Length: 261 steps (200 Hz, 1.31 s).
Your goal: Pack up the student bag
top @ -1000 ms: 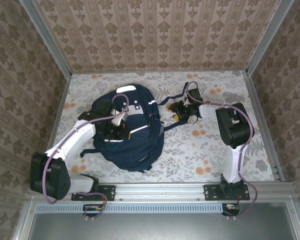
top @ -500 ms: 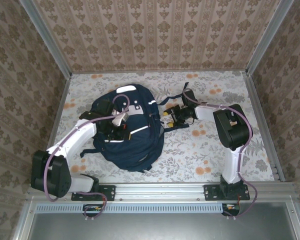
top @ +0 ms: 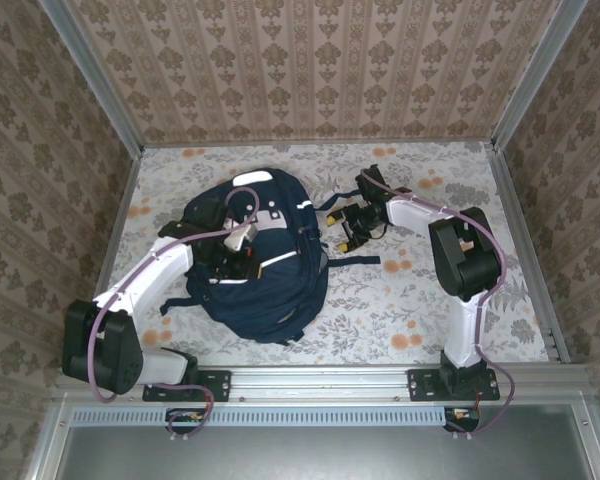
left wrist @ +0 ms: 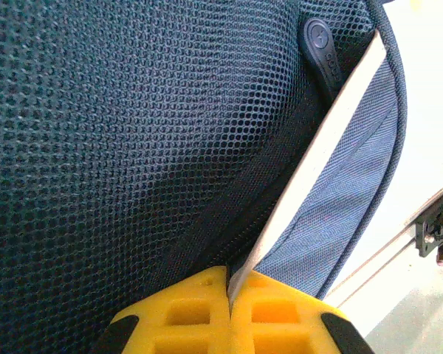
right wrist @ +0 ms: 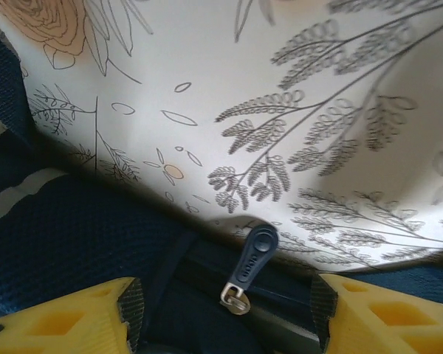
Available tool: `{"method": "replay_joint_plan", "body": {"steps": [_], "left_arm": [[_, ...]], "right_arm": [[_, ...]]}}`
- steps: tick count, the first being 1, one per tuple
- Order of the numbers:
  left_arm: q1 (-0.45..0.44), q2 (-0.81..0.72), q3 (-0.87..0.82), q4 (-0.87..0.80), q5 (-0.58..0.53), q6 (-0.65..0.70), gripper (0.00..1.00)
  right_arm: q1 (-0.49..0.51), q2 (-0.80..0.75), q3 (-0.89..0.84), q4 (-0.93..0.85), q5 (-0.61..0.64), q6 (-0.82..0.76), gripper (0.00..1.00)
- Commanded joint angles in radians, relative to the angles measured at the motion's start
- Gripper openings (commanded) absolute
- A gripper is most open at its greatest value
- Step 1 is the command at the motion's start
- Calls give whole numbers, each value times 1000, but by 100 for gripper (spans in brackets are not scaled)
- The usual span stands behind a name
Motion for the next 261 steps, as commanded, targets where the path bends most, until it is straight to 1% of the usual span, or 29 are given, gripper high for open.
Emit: {"method": "replay_joint_plan", "body": {"steps": [1, 20, 41, 63, 95, 140, 146, 154, 157, 164, 167, 176, 179, 191, 207, 212, 261], "left_arm": [[7, -15, 29, -42, -4, -18, 0], [5, -17, 26, -40, 2, -17, 0], [5, -28, 20, -34, 0, -17, 0], [6, -31, 17, -28, 3, -21, 0], [5, -32, 21, -19, 9, -26, 0], [2, -32, 21, -6, 25, -34, 0], [1, -33, 19, -3, 25, -35, 0], [-1, -32, 17, 3, 24, -37, 0], [-1, -33, 16, 4, 25, -39, 0], [-3, -33, 11, 11, 26, -43, 0], [-3, -33, 11, 14, 26, -45, 0], [-4, -34, 7, 18, 29, -46, 0], [-4, -33, 6, 19, 30, -48, 0], [-6, -35, 5, 22, 28, -53, 0], [-5, -41, 11, 23, 22, -54, 0], [-6, -43, 11, 24, 19, -56, 0], [-6, -49, 52, 5, -13, -65, 0]], "right_arm": [[32, 46, 29, -70, 27, 117, 65], [46, 51, 29, -87, 49, 132, 65], [51, 45, -11, -60, 71, 164, 64], [66, 60, -3, -71, 80, 174, 62], [81, 91, 17, -72, 95, 187, 57], [81, 104, 10, -24, 113, 222, 40], [81, 106, 11, -22, 114, 224, 34], [81, 106, 9, -11, 115, 229, 31], [81, 106, 9, -8, 116, 230, 28], [81, 104, 10, -2, 116, 232, 24], [81, 104, 9, 0, 115, 233, 21], [81, 102, 5, 8, 115, 235, 17], [81, 101, 3, 11, 116, 237, 14], [79, 95, -8, 24, 119, 239, 7], [73, 88, -25, 34, 121, 238, 3], [70, 85, -32, 41, 122, 238, 0], [33, 25, -103, 63, 138, 210, 0]]}}
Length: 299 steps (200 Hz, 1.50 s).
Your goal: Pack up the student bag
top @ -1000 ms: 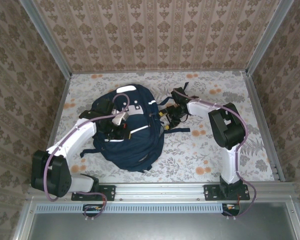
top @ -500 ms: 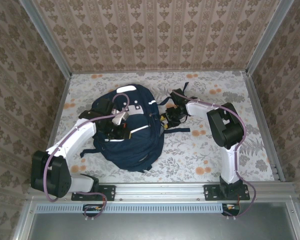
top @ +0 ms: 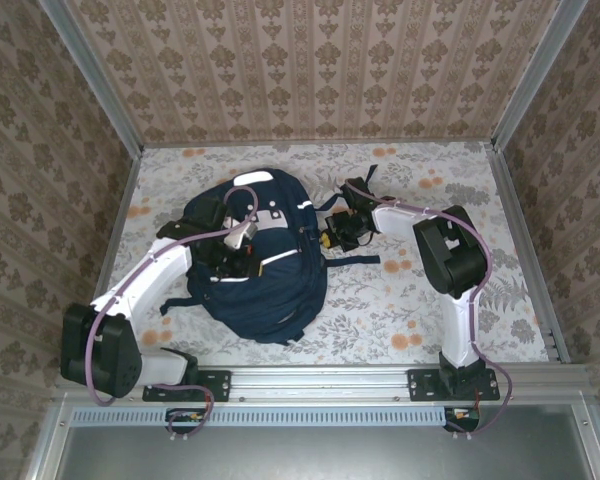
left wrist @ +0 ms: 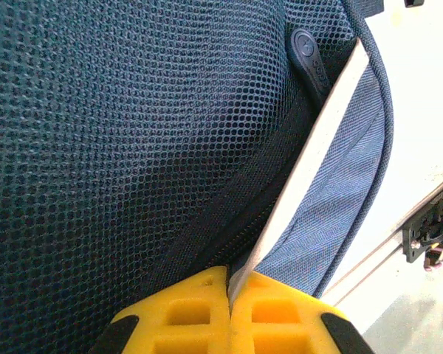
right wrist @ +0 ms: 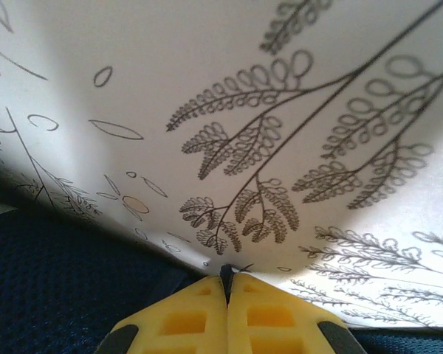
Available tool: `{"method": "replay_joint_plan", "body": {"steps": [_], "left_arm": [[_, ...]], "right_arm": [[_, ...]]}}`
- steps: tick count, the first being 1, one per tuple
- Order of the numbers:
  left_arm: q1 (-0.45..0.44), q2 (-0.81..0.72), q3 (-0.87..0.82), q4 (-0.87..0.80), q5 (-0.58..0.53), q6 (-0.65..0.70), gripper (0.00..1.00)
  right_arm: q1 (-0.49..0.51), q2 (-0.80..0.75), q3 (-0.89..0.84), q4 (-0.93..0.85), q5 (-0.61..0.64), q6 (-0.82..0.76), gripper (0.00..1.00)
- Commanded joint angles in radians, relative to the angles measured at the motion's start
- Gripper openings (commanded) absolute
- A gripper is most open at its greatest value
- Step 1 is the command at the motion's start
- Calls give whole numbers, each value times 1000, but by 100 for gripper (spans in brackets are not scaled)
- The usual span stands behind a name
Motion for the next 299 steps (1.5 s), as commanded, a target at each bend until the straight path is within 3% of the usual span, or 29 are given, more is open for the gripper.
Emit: {"method": "replay_joint_plan", "body": {"steps": [1, 11, 27, 47, 84, 149, 205, 266, 299], "left_arm": [[-2, -31, 50, -15, -26, -36, 0], [-3, -29, 57, -17, -27, -40, 2], [-1, -28, 71, -15, -32, -56, 22], [-1, -29, 98, -6, -22, -74, 30], [-23, 51, 217, 13, -34, -102, 58], [-209, 497, 695, -120, -228, -31, 65], [-263, 775, 999, -244, -306, 30, 62], [-300, 1005, 1321, -427, -601, -89, 61], [-315, 1123, 1467, -510, -663, -181, 60]], "right_arm": [[-27, -23, -69, -51, 67, 69, 0], [-37, -41, -90, -50, 70, 59, 0], [-52, -74, -128, -43, 75, 43, 0], [-63, -106, -174, -22, 78, 32, 0], [-66, -141, -208, -5, 69, 1, 0], [-80, -172, -225, 25, 52, -48, 0], [-82, -181, -264, 78, 26, -72, 0], [-85, -165, -276, 117, 18, -64, 0], [-83, -158, -270, 122, 21, -62, 0]]}}
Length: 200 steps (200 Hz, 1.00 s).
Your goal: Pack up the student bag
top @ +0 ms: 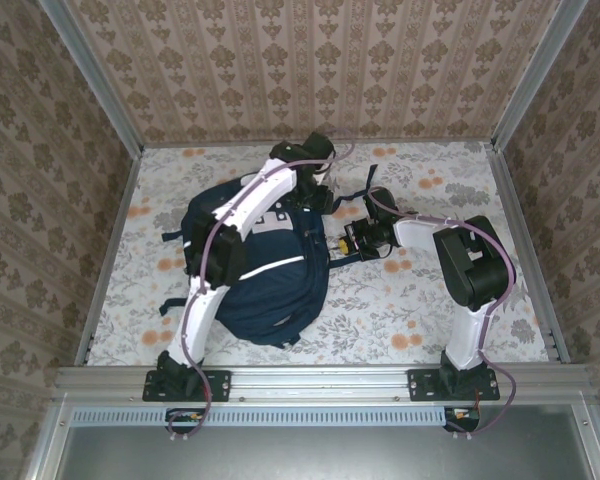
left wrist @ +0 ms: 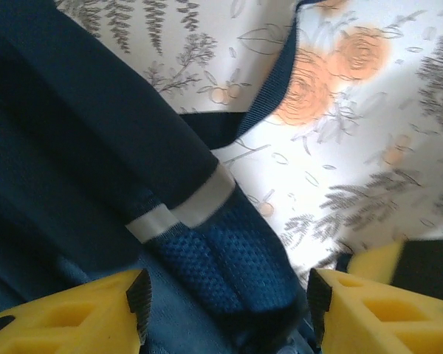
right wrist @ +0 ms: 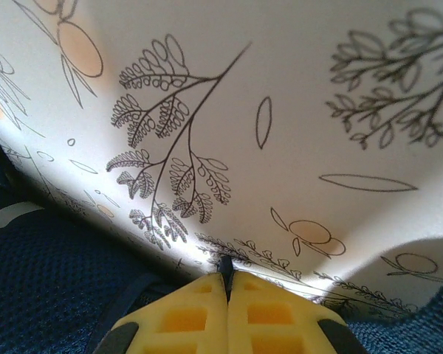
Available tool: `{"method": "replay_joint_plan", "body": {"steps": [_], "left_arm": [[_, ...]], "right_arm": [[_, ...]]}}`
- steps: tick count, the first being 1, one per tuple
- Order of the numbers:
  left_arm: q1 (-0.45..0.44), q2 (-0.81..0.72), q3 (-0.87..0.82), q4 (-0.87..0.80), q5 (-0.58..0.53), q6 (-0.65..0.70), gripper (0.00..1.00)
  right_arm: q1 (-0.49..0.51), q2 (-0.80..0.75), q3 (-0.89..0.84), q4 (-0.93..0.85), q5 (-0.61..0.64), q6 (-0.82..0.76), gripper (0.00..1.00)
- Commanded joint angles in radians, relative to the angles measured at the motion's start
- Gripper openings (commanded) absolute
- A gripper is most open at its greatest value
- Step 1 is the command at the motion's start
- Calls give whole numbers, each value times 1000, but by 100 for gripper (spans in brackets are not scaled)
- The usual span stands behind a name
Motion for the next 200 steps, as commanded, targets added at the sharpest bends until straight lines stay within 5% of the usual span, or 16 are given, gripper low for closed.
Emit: {"method": "replay_joint_plan", "body": {"steps": [1, 56, 112, 200], "left_arm": [[-12, 62, 76, -127, -102, -93, 60], [-12, 149, 155, -135, -157, -216, 52], [-7, 196, 174, -102, -110, -244, 0], [37, 141, 133, -51, -65, -240, 0]], "right_arm": [[-9, -1, -14, -32, 19, 0, 0], [-8, 17, -18, -15, 20, 7, 0], [1, 7, -21, -22, 23, -1, 0], [74, -126, -133, -60, 29, -53, 0]]}}
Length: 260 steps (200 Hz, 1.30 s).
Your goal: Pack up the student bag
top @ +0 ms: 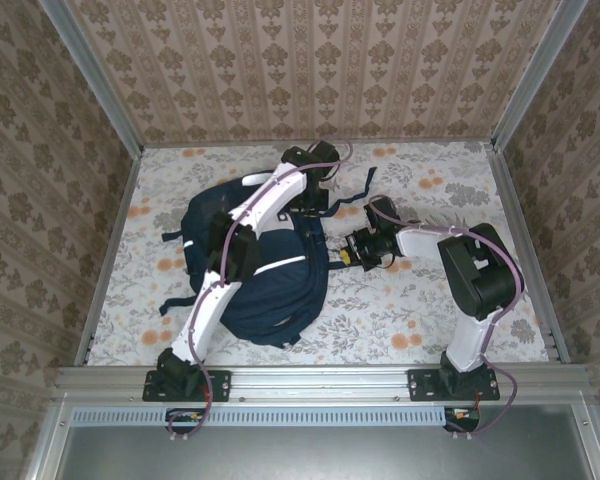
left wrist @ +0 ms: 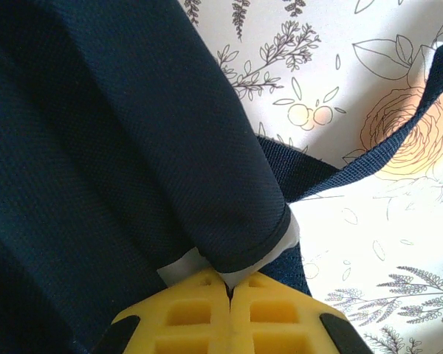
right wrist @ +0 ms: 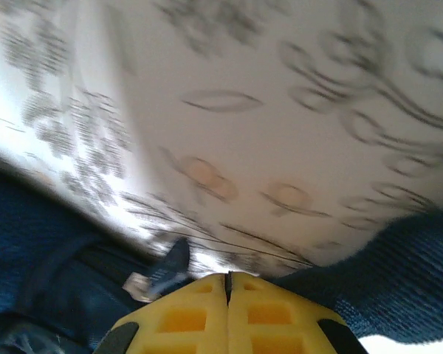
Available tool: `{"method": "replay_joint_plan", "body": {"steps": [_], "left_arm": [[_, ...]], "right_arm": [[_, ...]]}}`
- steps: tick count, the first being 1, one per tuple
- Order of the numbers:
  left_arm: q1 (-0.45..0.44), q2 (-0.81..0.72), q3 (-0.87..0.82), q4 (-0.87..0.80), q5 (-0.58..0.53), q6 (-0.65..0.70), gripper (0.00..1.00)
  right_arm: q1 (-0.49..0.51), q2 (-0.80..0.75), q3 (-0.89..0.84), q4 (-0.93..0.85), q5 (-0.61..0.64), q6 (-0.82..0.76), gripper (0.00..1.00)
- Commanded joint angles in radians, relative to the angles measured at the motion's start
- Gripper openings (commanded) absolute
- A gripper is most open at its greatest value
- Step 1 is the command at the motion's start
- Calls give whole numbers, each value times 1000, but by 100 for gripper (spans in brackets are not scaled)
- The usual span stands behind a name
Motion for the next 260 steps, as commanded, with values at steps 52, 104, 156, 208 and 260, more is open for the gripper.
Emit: {"method": "replay_joint_plan", "body": {"steps": [52, 104, 156, 208, 260], "left_arm": [[34, -69, -63, 46, 39, 34, 0], [27, -216, -201, 89, 146, 188, 12], [-11, -491, -594, 213, 192, 303, 53], [-132, -532, -736, 208, 77, 386, 59], [-260, -430, -664, 167, -59, 445, 54]], "right_arm": [[6, -105, 10, -58, 45, -390, 0], [-45, -244, 107, -114, 193, -1024, 23], [-93, -381, 44, 42, 222, -1319, 28], [-102, -401, 75, -34, 275, -1437, 30], [-114, -420, 4, 15, 308, -1437, 35]]}}
